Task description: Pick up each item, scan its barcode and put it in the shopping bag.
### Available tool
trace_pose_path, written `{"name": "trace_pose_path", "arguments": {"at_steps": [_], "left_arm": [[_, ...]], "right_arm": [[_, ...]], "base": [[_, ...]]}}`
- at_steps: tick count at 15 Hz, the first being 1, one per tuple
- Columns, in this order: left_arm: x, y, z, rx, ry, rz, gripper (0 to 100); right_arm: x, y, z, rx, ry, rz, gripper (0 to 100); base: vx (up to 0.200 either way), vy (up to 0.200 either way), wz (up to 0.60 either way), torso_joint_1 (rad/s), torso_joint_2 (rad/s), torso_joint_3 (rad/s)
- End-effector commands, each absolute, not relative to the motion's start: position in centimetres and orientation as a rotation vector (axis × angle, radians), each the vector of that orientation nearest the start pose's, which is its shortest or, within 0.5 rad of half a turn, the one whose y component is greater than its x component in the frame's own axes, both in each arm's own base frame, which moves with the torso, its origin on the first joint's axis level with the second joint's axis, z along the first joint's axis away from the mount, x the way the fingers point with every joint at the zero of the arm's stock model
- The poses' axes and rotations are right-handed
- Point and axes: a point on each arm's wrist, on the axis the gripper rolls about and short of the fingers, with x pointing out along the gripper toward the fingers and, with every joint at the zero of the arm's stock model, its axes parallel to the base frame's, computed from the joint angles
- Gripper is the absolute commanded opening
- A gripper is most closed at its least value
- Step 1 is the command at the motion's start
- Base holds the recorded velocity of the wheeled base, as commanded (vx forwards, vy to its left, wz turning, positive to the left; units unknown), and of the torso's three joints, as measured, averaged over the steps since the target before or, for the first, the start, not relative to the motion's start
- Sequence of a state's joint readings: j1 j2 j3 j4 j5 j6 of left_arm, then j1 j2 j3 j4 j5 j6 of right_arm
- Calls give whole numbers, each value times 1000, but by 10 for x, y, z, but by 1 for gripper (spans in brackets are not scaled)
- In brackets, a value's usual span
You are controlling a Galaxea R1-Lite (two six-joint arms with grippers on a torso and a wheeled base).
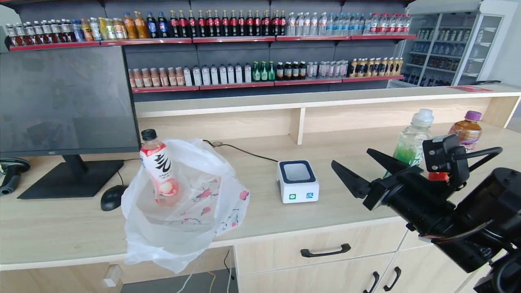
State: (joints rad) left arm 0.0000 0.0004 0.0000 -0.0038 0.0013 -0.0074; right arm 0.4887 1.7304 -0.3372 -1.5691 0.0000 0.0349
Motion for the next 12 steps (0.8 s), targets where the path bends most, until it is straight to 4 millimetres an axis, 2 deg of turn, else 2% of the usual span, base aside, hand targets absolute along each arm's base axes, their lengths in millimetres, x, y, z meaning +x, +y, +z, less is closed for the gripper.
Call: {"name": "trace_pose_path", "arguments": {"at_steps": [1, 8, 12], "left_arm": [[-23, 0, 76, -8, -5, 2, 100], [-23, 0, 76, -8, -5, 2, 100], [-23, 0, 76, -5, -8, 2, 100]], "right_arm": [[224, 120, 155, 76, -162, 493, 100], [223, 119, 153, 74, -156, 491, 100], [224, 117, 145, 64, -118, 485, 100]], "base": [[0, -200, 0, 7, -2, 7], [0, -200, 0, 1, 0, 4], [0, -200, 0, 4, 5, 5]]}}
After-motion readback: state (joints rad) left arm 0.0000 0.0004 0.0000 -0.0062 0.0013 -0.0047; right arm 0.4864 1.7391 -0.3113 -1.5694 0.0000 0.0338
